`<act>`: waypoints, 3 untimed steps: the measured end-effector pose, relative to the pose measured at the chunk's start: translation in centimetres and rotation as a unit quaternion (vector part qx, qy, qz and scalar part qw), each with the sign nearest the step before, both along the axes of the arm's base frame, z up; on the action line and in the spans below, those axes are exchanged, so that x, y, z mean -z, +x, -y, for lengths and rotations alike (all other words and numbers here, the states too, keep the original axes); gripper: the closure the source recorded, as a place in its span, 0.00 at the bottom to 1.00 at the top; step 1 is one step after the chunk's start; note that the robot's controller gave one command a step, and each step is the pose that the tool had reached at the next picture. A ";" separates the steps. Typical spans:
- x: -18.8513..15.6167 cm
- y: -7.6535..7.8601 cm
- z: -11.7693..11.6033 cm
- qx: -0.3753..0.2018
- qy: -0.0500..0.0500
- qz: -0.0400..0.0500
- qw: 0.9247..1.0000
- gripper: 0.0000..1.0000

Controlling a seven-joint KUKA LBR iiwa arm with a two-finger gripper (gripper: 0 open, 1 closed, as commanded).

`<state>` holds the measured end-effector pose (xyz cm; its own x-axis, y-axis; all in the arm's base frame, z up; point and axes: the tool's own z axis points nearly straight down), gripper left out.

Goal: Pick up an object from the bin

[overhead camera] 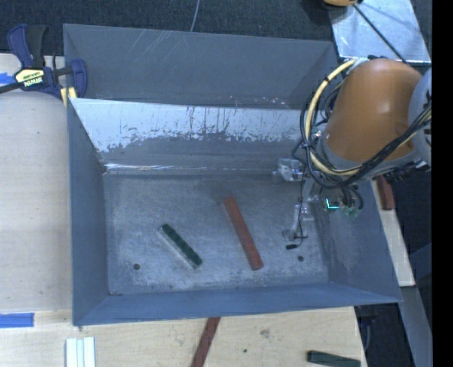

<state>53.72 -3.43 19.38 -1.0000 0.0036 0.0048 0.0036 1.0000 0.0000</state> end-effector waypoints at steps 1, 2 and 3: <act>-0.4 0.2 0.0 0.000 0.000 0.004 1.000 0.00; 4.7 0.0 -1.7 -0.005 -0.001 0.007 1.000 0.00; 11.3 2.9 -4.7 -0.013 0.000 0.007 1.000 0.00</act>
Offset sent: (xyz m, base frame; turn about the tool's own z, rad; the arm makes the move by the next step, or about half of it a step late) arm -0.0078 0.0441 -0.1238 -0.0191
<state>56.61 1.31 8.12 -0.9997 -0.0227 -0.0100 -0.0227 0.9997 -0.0001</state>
